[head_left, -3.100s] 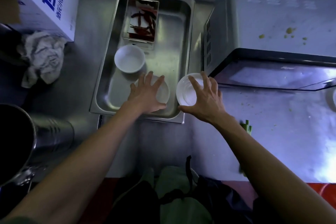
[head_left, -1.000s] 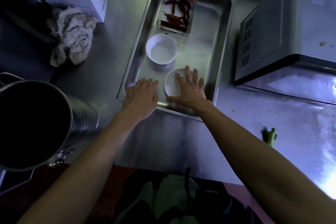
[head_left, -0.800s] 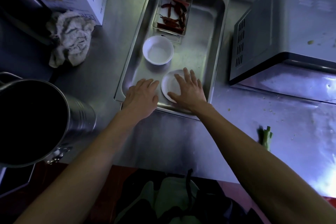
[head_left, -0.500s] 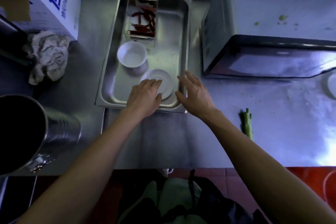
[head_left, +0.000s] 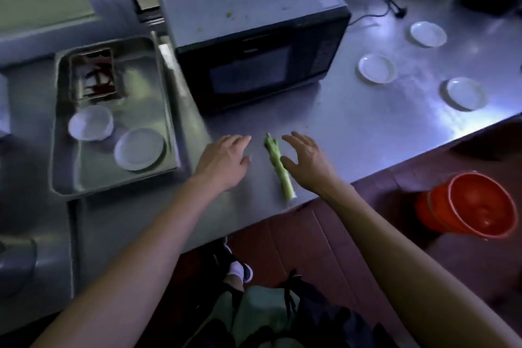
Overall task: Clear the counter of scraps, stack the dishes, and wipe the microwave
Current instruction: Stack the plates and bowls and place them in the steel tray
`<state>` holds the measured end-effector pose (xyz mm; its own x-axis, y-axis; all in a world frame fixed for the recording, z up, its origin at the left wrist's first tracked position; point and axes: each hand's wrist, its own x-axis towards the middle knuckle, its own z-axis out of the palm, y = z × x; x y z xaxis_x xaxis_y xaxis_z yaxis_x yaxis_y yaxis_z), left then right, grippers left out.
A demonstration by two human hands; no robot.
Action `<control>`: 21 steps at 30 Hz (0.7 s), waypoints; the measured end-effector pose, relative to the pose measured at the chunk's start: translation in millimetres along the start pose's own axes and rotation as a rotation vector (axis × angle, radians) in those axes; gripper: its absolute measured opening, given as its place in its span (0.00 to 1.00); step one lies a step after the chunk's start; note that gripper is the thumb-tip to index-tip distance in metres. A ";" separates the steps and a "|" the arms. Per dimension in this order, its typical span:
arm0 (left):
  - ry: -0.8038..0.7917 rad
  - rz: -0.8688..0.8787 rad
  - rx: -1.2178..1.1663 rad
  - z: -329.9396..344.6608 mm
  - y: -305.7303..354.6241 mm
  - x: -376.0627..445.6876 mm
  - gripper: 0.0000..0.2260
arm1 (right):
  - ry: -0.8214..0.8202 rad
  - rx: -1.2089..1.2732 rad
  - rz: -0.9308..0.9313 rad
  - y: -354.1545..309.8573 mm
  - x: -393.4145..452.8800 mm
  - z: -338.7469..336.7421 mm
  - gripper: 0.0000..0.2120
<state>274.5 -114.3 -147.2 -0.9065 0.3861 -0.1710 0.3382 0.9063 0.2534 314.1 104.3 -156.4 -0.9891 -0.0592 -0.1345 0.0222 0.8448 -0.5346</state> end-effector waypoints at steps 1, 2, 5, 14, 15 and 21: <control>-0.002 0.028 0.003 2.5 18.9 2.4 0.25 | 0.009 -0.002 0.027 14.7 -10.3 -9.8 0.26; 0.000 0.056 0.005 4.9 37.5 4.9 0.25 | 0.024 -0.001 0.050 29.3 -20.3 -19.3 0.27; 0.010 0.126 0.021 11.4 93.7 13.0 0.24 | 0.078 0.003 0.109 72.8 -52.1 -48.3 0.27; -0.042 0.313 0.136 30.8 235.5 37.9 0.25 | 0.244 0.012 0.311 166.8 -139.9 -120.1 0.26; -0.049 0.332 0.145 32.6 248.5 40.0 0.25 | 0.253 0.013 0.329 175.4 -147.7 -125.7 0.26; -0.094 0.461 0.185 46.6 317.8 56.4 0.25 | 0.296 0.014 0.429 222.6 -183.8 -148.6 0.28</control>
<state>342.6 203.5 -120.7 -0.6285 0.7594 -0.1679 0.7448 0.6499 0.1512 479.2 382.2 -126.7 -0.8894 0.4452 -0.1034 0.4344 0.7530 -0.4943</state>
